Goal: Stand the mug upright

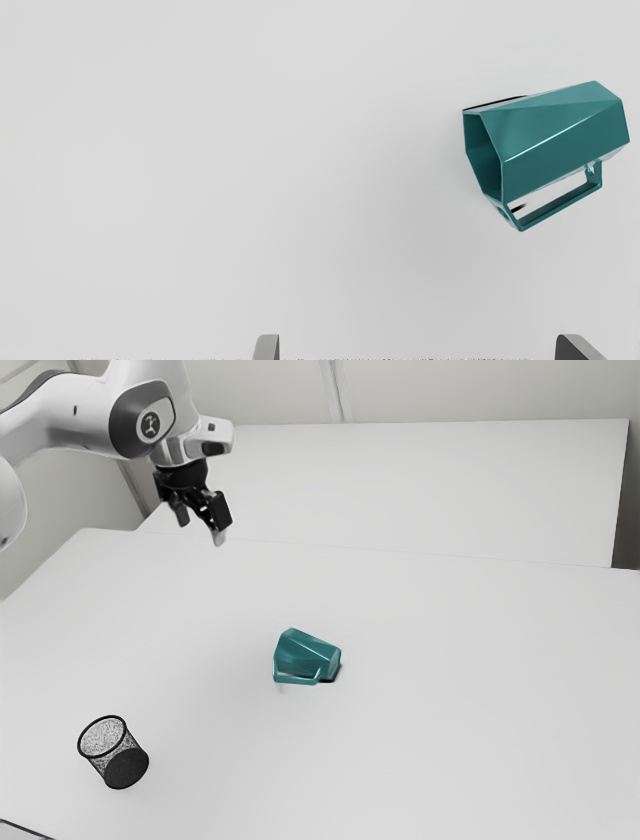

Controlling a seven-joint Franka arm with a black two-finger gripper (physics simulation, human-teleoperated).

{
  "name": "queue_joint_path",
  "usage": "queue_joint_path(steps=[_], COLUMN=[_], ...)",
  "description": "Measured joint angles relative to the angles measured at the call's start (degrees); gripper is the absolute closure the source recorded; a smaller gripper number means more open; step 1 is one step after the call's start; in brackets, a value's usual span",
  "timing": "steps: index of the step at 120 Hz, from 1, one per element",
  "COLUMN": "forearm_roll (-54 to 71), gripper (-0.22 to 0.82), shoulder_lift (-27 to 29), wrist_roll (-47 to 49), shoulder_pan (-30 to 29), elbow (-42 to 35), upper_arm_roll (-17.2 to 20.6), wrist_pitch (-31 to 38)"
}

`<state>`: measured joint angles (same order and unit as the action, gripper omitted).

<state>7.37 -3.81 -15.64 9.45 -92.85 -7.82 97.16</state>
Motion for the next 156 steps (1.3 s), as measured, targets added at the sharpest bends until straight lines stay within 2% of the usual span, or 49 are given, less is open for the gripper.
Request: queue_joint_path(steps=[19, 29, 56, 81, 118, 156], forearm_roll=[-3.8, -11.3, -32.2, -46.3, -53.5, -58.2], gripper=[0.00, 0.00, 0.00, 0.00, 0.00, 0.00], shoulder_lift=[-1.9, -5.4, -8.9, -13.8, -19.0, -19.4], wrist_roll=[1.8, 2.1, -0.2, -4.9, -10.3, -14.2], shoulder_pan=[-0.7, -2.0, -5.0, -7.3, -8.1, -8.0], elbow=[-1.2, -2.3, -8.6, -10.4, -11.4, -14.3], upper_arm_roll=[-0.1, -0.5, -1.8, -1.9, -1.9, -1.9], wrist_pitch=[1.1, 3.1, 7.4, 8.7, 9.3, 9.9])
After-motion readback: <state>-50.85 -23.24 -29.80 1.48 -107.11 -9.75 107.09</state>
